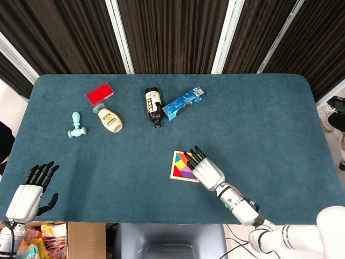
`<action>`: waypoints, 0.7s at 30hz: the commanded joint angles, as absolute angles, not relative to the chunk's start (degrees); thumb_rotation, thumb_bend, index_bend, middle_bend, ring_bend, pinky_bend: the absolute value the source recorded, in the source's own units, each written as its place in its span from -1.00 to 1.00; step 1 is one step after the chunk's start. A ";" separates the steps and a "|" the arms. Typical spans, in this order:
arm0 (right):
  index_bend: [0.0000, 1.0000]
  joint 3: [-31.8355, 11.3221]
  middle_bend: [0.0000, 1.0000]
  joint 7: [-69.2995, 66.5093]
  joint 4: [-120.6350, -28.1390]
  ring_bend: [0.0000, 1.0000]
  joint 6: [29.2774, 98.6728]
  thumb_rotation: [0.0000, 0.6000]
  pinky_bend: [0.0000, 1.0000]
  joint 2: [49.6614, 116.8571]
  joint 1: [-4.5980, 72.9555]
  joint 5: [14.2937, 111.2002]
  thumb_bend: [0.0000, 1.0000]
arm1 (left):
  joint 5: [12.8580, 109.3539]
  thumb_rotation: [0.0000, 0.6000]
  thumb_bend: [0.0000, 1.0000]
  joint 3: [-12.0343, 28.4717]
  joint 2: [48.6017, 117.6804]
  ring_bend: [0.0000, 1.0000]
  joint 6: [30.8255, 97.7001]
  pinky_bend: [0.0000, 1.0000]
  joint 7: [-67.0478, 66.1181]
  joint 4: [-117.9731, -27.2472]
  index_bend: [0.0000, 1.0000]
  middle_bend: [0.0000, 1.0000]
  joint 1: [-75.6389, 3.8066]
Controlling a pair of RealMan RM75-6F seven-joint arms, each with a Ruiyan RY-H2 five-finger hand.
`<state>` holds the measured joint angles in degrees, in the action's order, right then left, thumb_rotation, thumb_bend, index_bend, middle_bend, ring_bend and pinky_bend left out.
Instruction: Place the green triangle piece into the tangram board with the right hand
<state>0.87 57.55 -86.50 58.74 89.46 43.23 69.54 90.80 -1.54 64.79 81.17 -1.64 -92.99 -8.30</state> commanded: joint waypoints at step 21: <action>-0.48 0.98 -1.00 62.16 -82.69 -1.00 55.63 1.00 -1.00 91.67 45.19 61.87 -0.02 | 90.61 1.00 -0.08 -1.44 64.52 -1.00 81.28 -0.98 -0.97 -92.79 -1.00 -1.00 -8.27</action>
<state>0.86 62.13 -82.58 55.50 91.75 45.29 61.74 90.61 -1.43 64.54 81.28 -0.99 -92.81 -8.28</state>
